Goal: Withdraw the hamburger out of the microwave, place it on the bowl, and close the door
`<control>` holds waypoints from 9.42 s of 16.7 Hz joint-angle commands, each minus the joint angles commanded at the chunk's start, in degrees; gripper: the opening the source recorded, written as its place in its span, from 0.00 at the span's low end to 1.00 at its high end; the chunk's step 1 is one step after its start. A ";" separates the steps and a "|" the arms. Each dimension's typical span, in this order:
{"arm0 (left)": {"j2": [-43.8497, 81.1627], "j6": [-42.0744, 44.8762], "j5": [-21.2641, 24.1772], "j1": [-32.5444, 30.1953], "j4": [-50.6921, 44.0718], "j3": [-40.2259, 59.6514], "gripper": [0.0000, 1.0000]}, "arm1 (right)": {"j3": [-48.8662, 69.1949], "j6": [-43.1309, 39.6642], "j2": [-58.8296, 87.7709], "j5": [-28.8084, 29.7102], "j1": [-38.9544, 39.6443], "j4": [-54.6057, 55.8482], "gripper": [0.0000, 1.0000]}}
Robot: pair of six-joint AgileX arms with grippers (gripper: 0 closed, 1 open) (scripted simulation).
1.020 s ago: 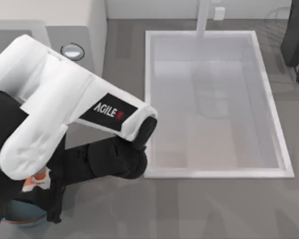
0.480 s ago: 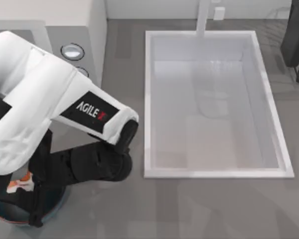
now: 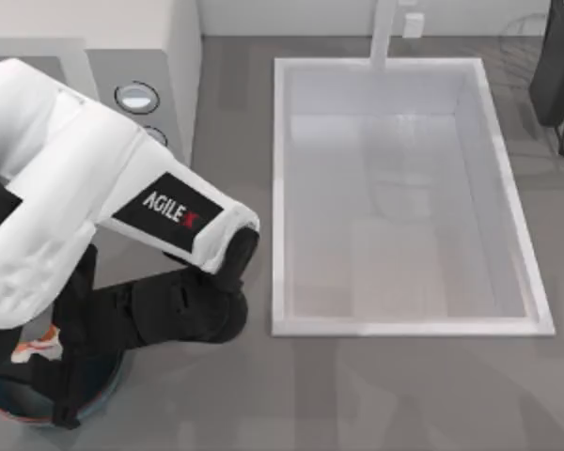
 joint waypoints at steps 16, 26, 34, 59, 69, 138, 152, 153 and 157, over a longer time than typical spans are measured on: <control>-2.37 -1.06 -0.89 -0.54 -2.29 0.05 1.00 | 0.00 0.00 0.00 0.00 0.00 0.00 1.00; -32.17 30.59 11.47 8.34 14.00 -18.98 1.00 | 0.00 0.00 0.00 0.00 0.00 0.00 1.00; -78.03 87.59 28.42 21.04 42.62 -43.95 1.00 | 0.00 0.00 0.00 0.00 0.00 0.00 1.00; -133.77 158.15 47.18 36.06 86.41 -69.90 0.62 | 0.00 0.00 0.00 0.00 0.00 0.00 1.00; -133.77 158.15 47.18 36.06 86.41 -69.90 0.00 | 0.00 0.00 0.00 0.00 0.00 0.00 1.00; -54.34 195.92 70.14 72.01 68.99 -17.89 0.00 | 0.00 0.00 0.00 0.00 0.00 0.00 1.00; -32.69 211.24 85.75 96.34 42.48 10.25 0.00 | 0.00 0.00 0.00 0.00 0.00 0.00 1.00; -33.15 210.85 86.07 95.83 42.52 10.25 0.00 | 0.00 0.00 0.00 0.00 0.00 0.00 1.00; -31.57 211.00 86.04 95.99 46.66 7.02 0.00 | 0.00 0.00 0.00 0.00 0.00 0.00 1.00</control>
